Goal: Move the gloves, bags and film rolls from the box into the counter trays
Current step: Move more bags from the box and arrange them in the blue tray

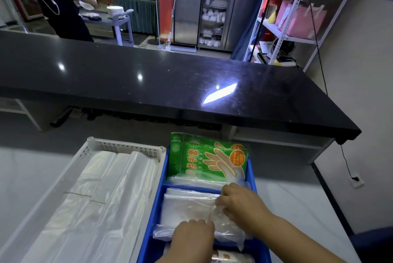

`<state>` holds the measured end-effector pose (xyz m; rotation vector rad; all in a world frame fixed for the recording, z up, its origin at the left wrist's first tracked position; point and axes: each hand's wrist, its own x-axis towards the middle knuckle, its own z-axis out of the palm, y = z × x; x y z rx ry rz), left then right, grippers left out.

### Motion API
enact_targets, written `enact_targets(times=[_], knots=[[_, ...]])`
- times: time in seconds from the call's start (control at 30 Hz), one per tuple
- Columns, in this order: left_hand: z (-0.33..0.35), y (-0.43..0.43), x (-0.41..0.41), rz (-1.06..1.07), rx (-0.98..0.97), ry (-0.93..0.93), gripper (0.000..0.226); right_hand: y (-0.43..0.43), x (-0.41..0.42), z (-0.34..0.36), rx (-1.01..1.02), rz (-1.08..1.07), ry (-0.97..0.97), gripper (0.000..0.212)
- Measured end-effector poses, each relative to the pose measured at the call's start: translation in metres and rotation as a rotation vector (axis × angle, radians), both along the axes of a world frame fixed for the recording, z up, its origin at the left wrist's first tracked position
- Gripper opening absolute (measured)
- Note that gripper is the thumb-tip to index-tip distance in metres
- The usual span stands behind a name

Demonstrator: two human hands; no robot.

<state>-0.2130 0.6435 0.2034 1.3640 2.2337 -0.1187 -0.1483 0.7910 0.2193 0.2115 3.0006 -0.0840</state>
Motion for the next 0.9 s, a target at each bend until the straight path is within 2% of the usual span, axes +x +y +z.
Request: enact_targets(times=[0.1, 0.23, 0.33, 0.4, 0.6, 0.67, 0.8, 0.9], knots=[[0.002, 0.002, -0.002, -0.008, 0.010, 0.036, 0.032, 0.002, 0.005, 0.000, -0.089, -0.016, -0.012, 0.027], [0.007, 0.003, -0.010, 0.029, 0.117, 0.072, 0.029, 0.004, 0.009, 0.009, -0.257, -0.162, 0.059, 0.027], [0.011, -0.003, -0.021, 0.082, 0.242, 0.077, 0.033, -0.005, 0.018, 0.009, -0.402, -0.165, -0.082, 0.036], [0.014, -0.011, -0.031, 0.080, 0.296, 0.090, 0.034, -0.007, 0.026, 0.005, -0.338, -0.146, -0.139, 0.042], [0.013, -0.040, -0.058, -0.040, 0.295, 0.189, 0.019, 0.000, 0.038, 0.006, -0.202, -0.155, -0.115, 0.020], [0.013, -0.044, -0.062, -0.064, 0.265, 0.203, 0.016, 0.002, 0.040, 0.008, -0.108, -0.133, -0.129, 0.020], [0.014, -0.041, -0.073, -0.024, 0.235, 0.101, 0.021, 0.005, 0.039, 0.013, -0.090, -0.146, -0.197, 0.023], [0.020, -0.039, -0.077, 0.040, 0.315, 0.016, 0.027, 0.003, 0.034, 0.016, -0.092, -0.143, -0.163, 0.023]])
